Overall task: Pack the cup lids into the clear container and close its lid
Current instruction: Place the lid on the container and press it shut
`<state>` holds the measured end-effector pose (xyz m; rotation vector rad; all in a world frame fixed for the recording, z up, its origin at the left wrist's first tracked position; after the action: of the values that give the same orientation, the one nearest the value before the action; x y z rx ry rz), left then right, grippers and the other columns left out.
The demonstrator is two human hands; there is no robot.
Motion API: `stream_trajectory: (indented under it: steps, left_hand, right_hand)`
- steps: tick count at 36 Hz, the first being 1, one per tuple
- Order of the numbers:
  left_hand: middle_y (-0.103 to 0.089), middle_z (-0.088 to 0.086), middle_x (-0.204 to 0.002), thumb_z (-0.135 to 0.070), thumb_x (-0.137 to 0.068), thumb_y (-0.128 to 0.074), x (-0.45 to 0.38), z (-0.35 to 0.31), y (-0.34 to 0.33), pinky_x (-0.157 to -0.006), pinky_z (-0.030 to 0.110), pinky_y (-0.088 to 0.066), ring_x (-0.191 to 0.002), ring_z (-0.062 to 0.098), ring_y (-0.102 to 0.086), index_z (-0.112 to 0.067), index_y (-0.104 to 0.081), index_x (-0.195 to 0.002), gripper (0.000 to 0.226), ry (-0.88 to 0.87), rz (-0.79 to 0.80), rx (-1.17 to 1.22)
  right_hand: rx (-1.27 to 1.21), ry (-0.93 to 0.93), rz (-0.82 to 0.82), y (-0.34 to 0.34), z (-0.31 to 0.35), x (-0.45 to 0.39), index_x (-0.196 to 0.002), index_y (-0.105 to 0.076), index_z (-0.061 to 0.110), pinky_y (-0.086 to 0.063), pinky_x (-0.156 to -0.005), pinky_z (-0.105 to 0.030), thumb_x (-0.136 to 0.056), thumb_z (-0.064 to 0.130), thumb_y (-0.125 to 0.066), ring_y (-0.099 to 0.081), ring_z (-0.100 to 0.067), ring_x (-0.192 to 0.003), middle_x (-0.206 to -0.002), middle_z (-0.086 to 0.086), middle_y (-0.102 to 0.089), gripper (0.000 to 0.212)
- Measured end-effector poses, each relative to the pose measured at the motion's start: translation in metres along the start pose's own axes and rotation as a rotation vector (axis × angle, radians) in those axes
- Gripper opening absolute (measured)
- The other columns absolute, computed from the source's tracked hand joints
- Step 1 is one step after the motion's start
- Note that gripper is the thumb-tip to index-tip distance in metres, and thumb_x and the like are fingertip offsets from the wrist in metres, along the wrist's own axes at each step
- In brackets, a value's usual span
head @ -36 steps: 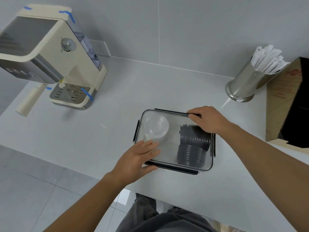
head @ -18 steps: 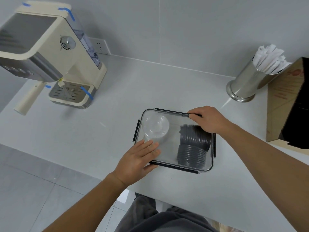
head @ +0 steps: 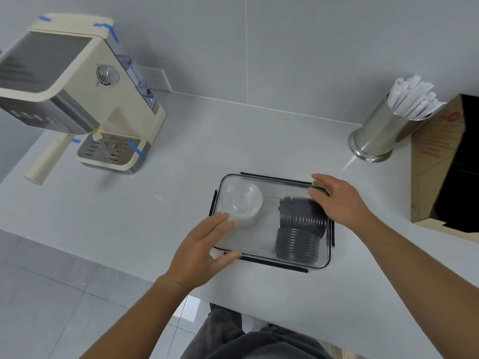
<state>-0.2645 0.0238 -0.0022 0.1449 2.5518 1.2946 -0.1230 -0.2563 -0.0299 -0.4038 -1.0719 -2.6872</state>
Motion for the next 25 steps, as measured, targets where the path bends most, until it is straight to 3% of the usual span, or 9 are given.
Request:
stream_trajectory:
  steps: [4, 7, 9, 12, 16, 20, 25]
  left_hand:
    - [-0.052, -0.013, -0.133, -0.035, -0.083, -0.074, -0.002, 0.039, 0.017, -0.101, 0.01, -0.035, -0.12, 0.0, -0.051, -0.022, -0.06, -0.132, 0.053, 0.426, -0.087, 0.158]
    - [-0.062, -0.012, -0.123, -0.032, -0.086, -0.072, -0.005, 0.062, 0.014, -0.081, 0.003, -0.042, -0.098, -0.008, -0.061, -0.024, -0.06, -0.132, 0.047, 0.684, -0.089, 0.338]
    - [-0.069, -0.01, -0.116, -0.029, -0.087, -0.071, -0.005, 0.071, 0.01, -0.08, 0.008, -0.046, -0.095, -0.008, -0.063, -0.025, -0.064, -0.127, 0.041, 0.785, -0.09, 0.424]
    - [-0.076, -0.012, -0.097, -0.017, -0.085, -0.069, -0.009, 0.072, 0.008, -0.09, 0.027, -0.054, -0.091, 0.002, -0.07, -0.031, -0.073, -0.105, 0.025, 0.831, -0.118, 0.527]
    - [-0.078, -0.014, -0.084, -0.007, -0.08, -0.068, -0.018, 0.068, 0.006, -0.076, 0.024, -0.054, -0.077, 0.002, -0.072, -0.042, -0.078, -0.074, 0.036, 0.834, -0.133, 0.614]
    - [-0.078, -0.013, -0.087, -0.017, -0.073, -0.075, -0.024, 0.069, 0.003, -0.076, 0.029, -0.057, -0.08, 0.006, -0.073, -0.038, -0.08, -0.078, 0.022, 0.866, -0.154, 0.697]
    - [-0.078, -0.013, -0.086, -0.026, -0.06, -0.073, -0.036, 0.073, 0.003, -0.071, 0.027, -0.055, -0.078, 0.006, -0.074, -0.043, -0.078, -0.075, 0.023, 0.876, -0.15, 0.737]
  right_hand:
    - [-0.166, -0.147, -0.079, 0.009, -0.028, 0.022, -0.134, -0.054, 0.032, -0.046, -0.093, -0.031, -0.088, 0.037, -0.064, -0.061, -0.013, -0.106, -0.123, 0.005, -0.061, 0.048]
    - [-0.314, -0.245, -0.071, 0.006, -0.044, 0.038, -0.133, -0.055, 0.028, -0.056, -0.088, -0.042, -0.087, 0.029, -0.067, -0.066, -0.019, -0.098, -0.114, 0.0, -0.067, 0.047]
    - [-0.396, -0.279, -0.054, 0.001, -0.049, 0.046, -0.131, -0.057, 0.025, -0.059, -0.081, -0.042, -0.087, 0.023, -0.068, -0.069, -0.022, -0.093, -0.106, -0.002, -0.071, 0.045]
    - [-0.469, -0.299, -0.078, -0.002, -0.052, 0.052, -0.125, -0.062, 0.02, -0.059, -0.08, -0.043, -0.086, 0.015, -0.069, -0.07, -0.026, -0.094, -0.104, -0.005, -0.073, 0.04]
    - [-0.516, -0.309, -0.128, -0.003, -0.051, 0.053, -0.115, -0.067, 0.015, -0.058, -0.076, -0.041, -0.085, 0.008, -0.068, -0.071, -0.025, -0.089, -0.099, -0.004, -0.074, 0.031]
    - [-0.523, -0.303, -0.15, -0.002, -0.049, 0.052, -0.101, -0.07, 0.022, -0.056, -0.068, -0.035, -0.084, 0.007, -0.068, -0.071, -0.02, -0.08, -0.09, 0.004, -0.076, 0.023]
    - [-0.512, -0.294, -0.158, 0.001, -0.042, 0.051, -0.088, -0.067, 0.031, -0.058, -0.072, -0.038, -0.085, 0.007, -0.068, -0.071, -0.018, -0.079, -0.087, 0.007, -0.076, 0.025]
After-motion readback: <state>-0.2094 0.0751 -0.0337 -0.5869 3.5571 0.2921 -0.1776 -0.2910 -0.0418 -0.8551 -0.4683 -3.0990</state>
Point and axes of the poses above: each hand's wrist, its own x-axis away from the middle knuckle, its own y-axis out of the back of the hand, z = x × y, the point moved 8 cm from there along -x, towards the middle knuckle
